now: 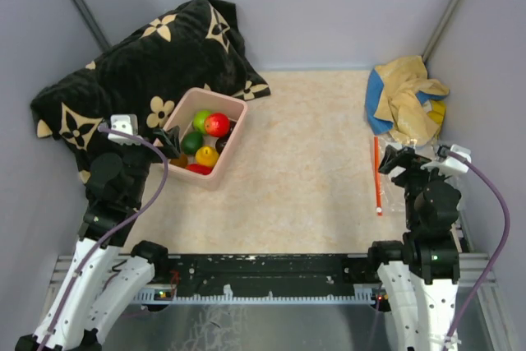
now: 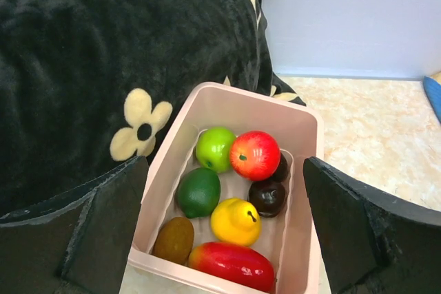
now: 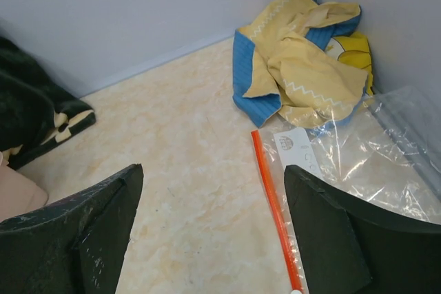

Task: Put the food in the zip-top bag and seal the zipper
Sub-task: Pick up the zipper food storage bag at the corner of the board.

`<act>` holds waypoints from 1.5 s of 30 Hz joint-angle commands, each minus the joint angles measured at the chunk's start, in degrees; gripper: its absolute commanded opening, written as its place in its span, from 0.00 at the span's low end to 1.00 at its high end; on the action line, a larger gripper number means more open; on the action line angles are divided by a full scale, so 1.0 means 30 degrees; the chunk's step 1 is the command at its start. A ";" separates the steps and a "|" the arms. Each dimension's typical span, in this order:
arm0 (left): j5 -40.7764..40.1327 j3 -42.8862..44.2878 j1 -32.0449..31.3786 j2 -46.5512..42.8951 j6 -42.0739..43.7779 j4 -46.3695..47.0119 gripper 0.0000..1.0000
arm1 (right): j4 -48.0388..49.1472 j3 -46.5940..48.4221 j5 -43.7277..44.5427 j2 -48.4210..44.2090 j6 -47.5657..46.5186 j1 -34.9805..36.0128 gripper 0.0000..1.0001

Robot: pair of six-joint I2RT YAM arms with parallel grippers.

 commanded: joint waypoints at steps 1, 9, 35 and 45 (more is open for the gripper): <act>0.0314 -0.0109 -0.0059 -0.0243 -0.0248 0.0521 1.00 | 0.0485 0.0947 0.0355 0.0222 -0.0463 0.0218 0.84; 0.0380 -0.0269 -0.0063 -0.0337 -0.0332 0.0502 1.00 | 0.0720 0.0706 0.0780 0.0451 -0.0729 0.0210 0.84; 0.1421 -0.0405 -0.0052 -0.0242 -0.0697 -0.1112 1.00 | 0.2311 0.1399 0.4286 1.3306 -0.2384 0.0214 0.84; 0.1749 -0.0566 -0.0059 -0.0551 -0.0537 -0.2200 1.00 | 0.4764 0.1666 0.5242 1.7852 -0.4197 0.0218 0.80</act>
